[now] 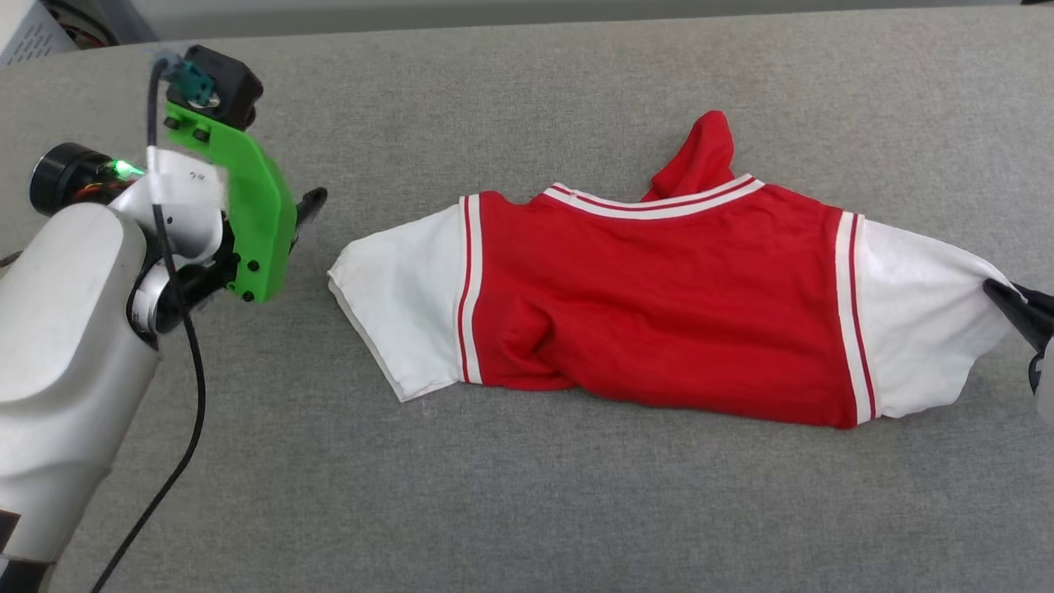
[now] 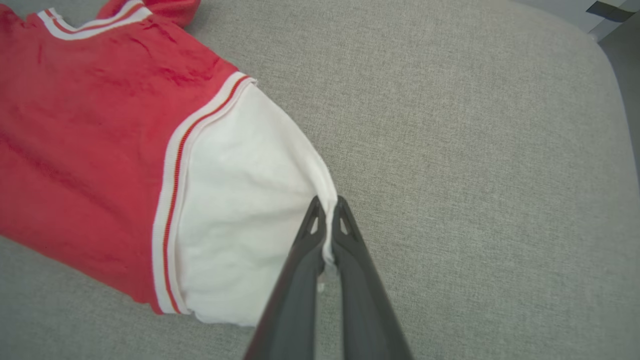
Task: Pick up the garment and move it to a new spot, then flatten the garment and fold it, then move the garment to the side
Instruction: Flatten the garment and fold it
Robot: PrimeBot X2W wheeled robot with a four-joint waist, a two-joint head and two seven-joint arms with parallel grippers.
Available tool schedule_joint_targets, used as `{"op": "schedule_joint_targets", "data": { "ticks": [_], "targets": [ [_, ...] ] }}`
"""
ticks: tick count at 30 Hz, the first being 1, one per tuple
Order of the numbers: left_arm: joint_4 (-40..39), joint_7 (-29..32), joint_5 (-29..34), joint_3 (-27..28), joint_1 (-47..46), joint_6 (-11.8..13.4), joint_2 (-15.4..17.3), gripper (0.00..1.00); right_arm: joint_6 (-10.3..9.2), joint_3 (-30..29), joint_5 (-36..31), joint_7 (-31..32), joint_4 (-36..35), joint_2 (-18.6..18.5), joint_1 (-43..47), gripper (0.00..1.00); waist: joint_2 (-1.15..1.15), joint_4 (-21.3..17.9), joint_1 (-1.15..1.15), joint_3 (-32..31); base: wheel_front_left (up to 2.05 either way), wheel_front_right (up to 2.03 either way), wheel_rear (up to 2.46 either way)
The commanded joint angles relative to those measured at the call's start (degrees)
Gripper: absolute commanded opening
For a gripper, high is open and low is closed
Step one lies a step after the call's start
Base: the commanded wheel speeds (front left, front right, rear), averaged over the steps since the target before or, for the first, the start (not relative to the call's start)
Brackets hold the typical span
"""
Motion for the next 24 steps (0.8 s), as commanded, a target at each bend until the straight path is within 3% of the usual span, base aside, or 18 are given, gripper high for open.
{"op": "schedule_joint_targets", "data": {
  "ticks": [1, 8, 19, 20, 21, 24],
  "targets": [
    [0.30, 2.18, -1.61, -1.49, -1.65, -0.13, 0.91, 1.00, -0.04, 0.19, -0.41, 0.03, -0.31, 0.33, -1.59, 0.00, 0.00, -1.30, 0.00, 1.91, 0.00, 0.00, 0.00],
    [2.07, 9.81, -7.46, -8.60, -5.15, -0.15, 2.46, 1.00, -0.04, 1.90, -0.53, -0.06, 0.01, 0.69, -5.01, 0.00, 0.00, -2.72, 0.00, 5.23, 0.00, 0.00, 0.00],
    [8.18, 9.96, -9.27, -19.64, -5.00, -0.16, 3.67, 1.00, -0.04, 6.14, 0.08, -1.51, 2.02, 1.41, -8.77, 0.00, 0.00, -3.95, 0.00, 7.62, 0.00, 0.00, 0.00],
    [8.39, 9.47, -9.88, -20.46, -4.90, -0.16, 3.77, 0.24, -0.04, 6.47, 0.17, -1.70, 2.25, 1.33, -8.99, 0.00, 0.00, -3.90, 0.00, 7.54, 0.00, 0.00, 0.00],
    [8.59, 8.96, -10.28, -20.99, -4.91, -0.16, 3.92, 0.00, -0.04, 6.70, 0.26, -1.83, 2.43, 1.27, -9.13, 0.00, 0.00, -3.84, 0.00, 7.39, 0.00, 0.00, 0.00],
    [8.85, 5.35, -10.91, -22.13, -5.36, -0.16, 4.26, 0.00, -0.04, 7.39, 0.64, -2.97, 2.76, 1.00, -9.40, 0.00, 0.00, -3.28, 0.00, 5.99, 0.00, 0.00, 0.00]
  ]
}}
